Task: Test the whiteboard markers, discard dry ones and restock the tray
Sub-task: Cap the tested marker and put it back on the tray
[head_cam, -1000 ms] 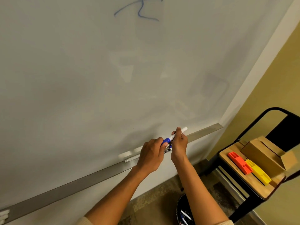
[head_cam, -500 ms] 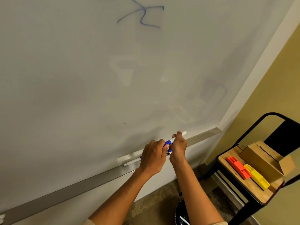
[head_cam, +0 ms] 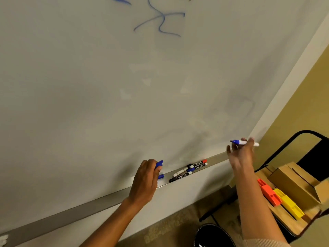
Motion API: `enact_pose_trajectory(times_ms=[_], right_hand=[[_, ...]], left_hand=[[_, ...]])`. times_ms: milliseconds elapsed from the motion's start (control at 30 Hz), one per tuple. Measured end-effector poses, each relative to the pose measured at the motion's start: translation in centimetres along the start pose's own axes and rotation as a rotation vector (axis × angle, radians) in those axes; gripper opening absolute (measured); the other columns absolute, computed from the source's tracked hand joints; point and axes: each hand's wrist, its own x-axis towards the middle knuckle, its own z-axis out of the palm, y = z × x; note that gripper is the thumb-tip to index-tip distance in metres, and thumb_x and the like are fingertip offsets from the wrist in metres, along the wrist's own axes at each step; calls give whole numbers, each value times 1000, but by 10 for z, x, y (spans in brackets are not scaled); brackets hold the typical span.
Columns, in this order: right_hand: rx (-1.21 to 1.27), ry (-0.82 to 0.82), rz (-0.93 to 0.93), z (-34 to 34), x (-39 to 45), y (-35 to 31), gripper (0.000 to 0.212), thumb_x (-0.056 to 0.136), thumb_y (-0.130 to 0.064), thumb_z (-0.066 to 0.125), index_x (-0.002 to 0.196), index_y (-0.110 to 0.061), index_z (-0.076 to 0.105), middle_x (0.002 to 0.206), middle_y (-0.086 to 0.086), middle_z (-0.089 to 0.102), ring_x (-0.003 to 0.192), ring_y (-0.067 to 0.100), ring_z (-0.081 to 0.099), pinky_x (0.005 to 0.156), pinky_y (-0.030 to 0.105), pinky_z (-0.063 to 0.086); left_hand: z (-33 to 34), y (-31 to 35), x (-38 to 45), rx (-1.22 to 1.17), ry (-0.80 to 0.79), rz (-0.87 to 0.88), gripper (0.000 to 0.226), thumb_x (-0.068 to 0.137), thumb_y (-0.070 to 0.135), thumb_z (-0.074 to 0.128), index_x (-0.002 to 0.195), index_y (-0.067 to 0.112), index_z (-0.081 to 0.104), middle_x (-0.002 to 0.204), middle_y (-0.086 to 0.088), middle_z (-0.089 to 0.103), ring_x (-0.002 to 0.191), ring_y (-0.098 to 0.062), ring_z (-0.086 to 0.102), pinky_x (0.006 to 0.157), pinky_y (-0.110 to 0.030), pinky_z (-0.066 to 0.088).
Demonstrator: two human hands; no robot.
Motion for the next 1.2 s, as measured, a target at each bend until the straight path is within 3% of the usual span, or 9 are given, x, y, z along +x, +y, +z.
enact_pose_trajectory(times_ms=[100, 200, 367, 567, 733, 900, 1000, 1100, 1200], right_hand=[[66, -222, 9, 25, -21, 16, 32, 97, -47, 55, 87, -18, 63, 85, 0, 62, 91, 15, 60, 107, 43, 42], [62, -411, 7, 52, -48, 28, 34, 96, -49, 56, 83, -18, 65, 71, -3, 58, 74, 13, 58, 100, 40, 43], [28, -708, -72, 98, -98, 28, 26, 98, -41, 56, 96, -20, 71, 75, -3, 60, 73, 13, 58, 92, 39, 45], [-67, -918, -369, 142, -151, 22, 22, 97, -19, 62, 117, -11, 70, 96, 12, 72, 89, 23, 67, 89, 36, 51], [-156, -930, -677, 172, -175, 28, 25, 92, -23, 68, 112, -9, 69, 100, 13, 73, 93, 27, 72, 90, 35, 55], [-204, -890, -876, 197, -184, 34, 19, 98, -12, 61, 110, 0, 69, 99, 12, 74, 90, 18, 73, 82, 19, 51], [-216, -871, -935, 211, -181, 38, 27, 97, -14, 62, 120, -1, 68, 112, 11, 73, 102, 20, 72, 89, 25, 55], [-229, -849, -1015, 225, -179, 41, 31, 97, -19, 63, 124, -6, 68, 117, 8, 73, 109, 21, 69, 94, 39, 57], [-232, -810, -1144, 236, -181, 40, 31, 95, -18, 65, 123, -5, 68, 114, 6, 73, 107, 17, 68, 92, 38, 56]], left_hand=[[-15, 24, 36, -65, 83, 123, 36, 103, 48, 31, 94, 18, 49, 89, 11, 46, 79, -11, 46, 70, -21, 39], [-38, 44, 78, -22, 217, 240, 33, 103, 35, 40, 96, 7, 57, 93, -3, 55, 87, -21, 49, 78, -27, 41], [-85, 68, 129, 66, 444, 417, 29, 102, 22, 48, 101, -3, 62, 103, -15, 62, 98, -31, 54, 88, -37, 44], [-133, 69, 173, 227, 637, 526, 20, 100, 16, 56, 104, -2, 64, 128, -19, 58, 127, -36, 48, 105, -53, 39], [-146, 51, 193, 427, 661, 541, 24, 100, 24, 54, 107, 5, 67, 143, -15, 50, 140, -35, 36, 119, -53, 18], [-137, 37, 201, 671, 698, 552, 24, 96, 29, 62, 110, 11, 71, 145, -13, 49, 139, -39, 37, 119, -53, 18], [-133, 35, 204, 738, 741, 553, 22, 96, 28, 64, 112, 15, 71, 144, -12, 49, 137, -40, 39, 118, -52, 21], [-130, 33, 204, 777, 771, 555, 23, 96, 28, 64, 116, 20, 70, 144, -11, 50, 137, -38, 41, 117, -51, 22], [-129, 32, 205, 801, 786, 554, 26, 96, 30, 64, 120, 21, 69, 143, -11, 51, 136, -37, 41, 117, -51, 23]])
